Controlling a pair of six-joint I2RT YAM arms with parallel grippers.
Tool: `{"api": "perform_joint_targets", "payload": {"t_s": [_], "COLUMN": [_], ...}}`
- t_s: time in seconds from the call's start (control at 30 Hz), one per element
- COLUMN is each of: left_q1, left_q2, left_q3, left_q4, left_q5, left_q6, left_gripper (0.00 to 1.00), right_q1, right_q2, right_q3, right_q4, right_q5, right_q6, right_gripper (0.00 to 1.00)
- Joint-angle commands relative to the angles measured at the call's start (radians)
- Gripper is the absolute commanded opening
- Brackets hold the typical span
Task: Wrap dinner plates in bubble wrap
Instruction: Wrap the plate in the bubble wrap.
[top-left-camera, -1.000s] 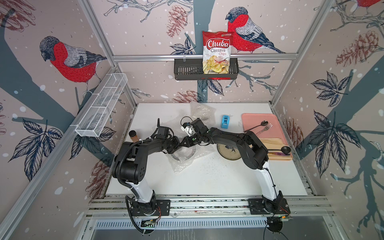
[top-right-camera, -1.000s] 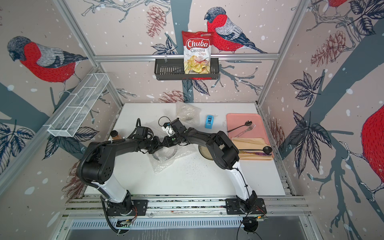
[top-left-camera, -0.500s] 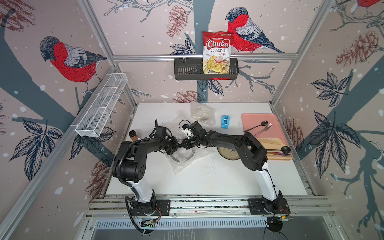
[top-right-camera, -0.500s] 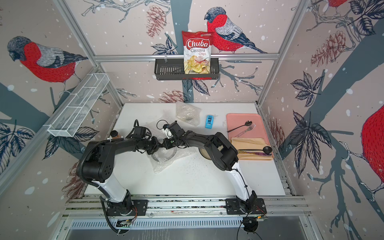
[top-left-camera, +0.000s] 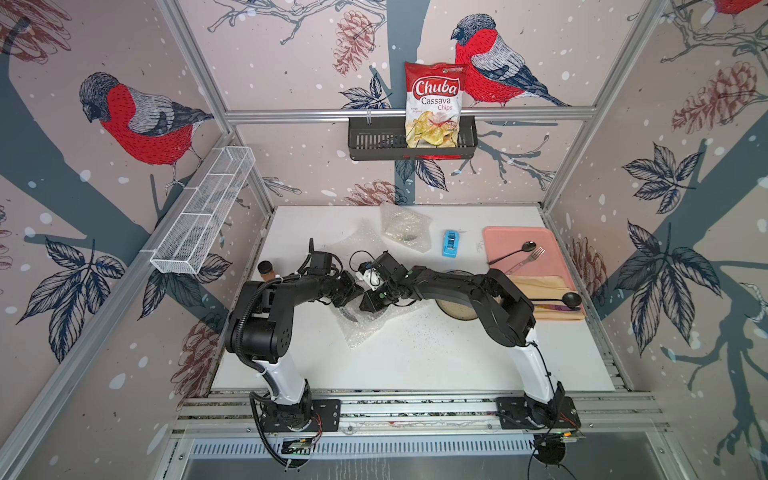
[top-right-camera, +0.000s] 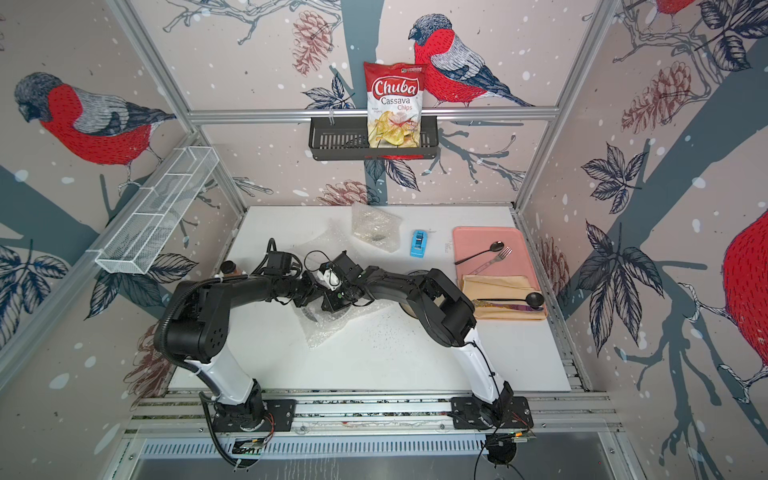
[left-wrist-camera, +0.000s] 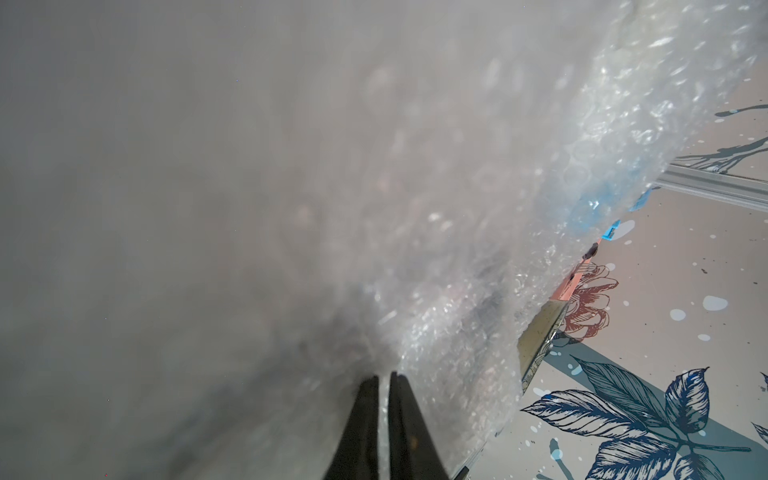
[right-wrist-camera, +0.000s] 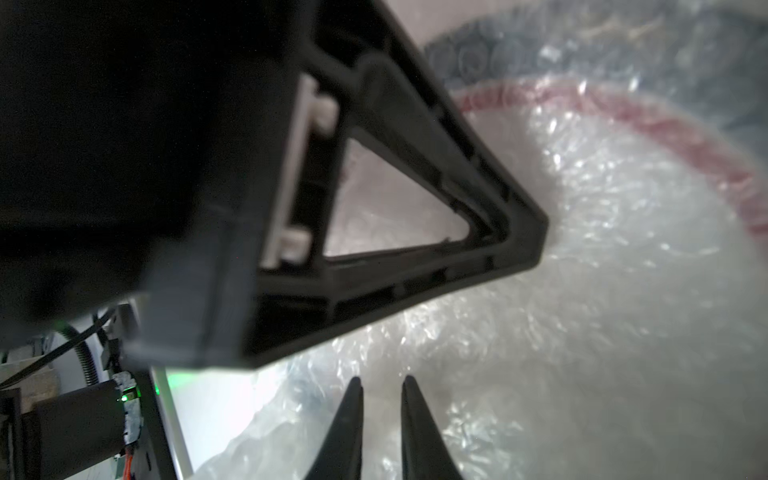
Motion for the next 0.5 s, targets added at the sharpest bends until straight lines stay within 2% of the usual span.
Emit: {"api": "perform_joint_targets", "payload": {"t_s": [0.0,0.1,0.27,0.33,0.47], "left_q1": [0.009,0.035,0.131,0.181,0.257], "left_q2": [-0.019,-0.041,-0.108,-0.124,-0.116], "left_q3": [0.007,0.013,0.054,0.097,0.166], "left_q4": [-0.02,-0.03,-0.068,-0.109,-0.149], "left_q5": [0.015,0.052,0.068,0.043,-0.019], "left_q6": [-0.015,-0.022,-0.015,0.008,0.055], "left_gripper": [0.13,0.18,0.3,0.4,0.49], "right_q1": [-0.007,-0.012,-0.012,-0.014,-0.017], "right_q2": [0.023,0.039,0.026,0.026,0.022], "right_q3": [0.012,0.021,-0.007,-0.01,-0.01], "right_q4": [-0.018,-0.029,-0.024,-0.024,-0.013], "right_q5": [0.013,0.017,0.015,0.013,0.003], "right_q6": [0.015,0.027,0.023,0.02,0.023], "right_gripper": [0.2,0.2,0.2,0.2,0.19]}}
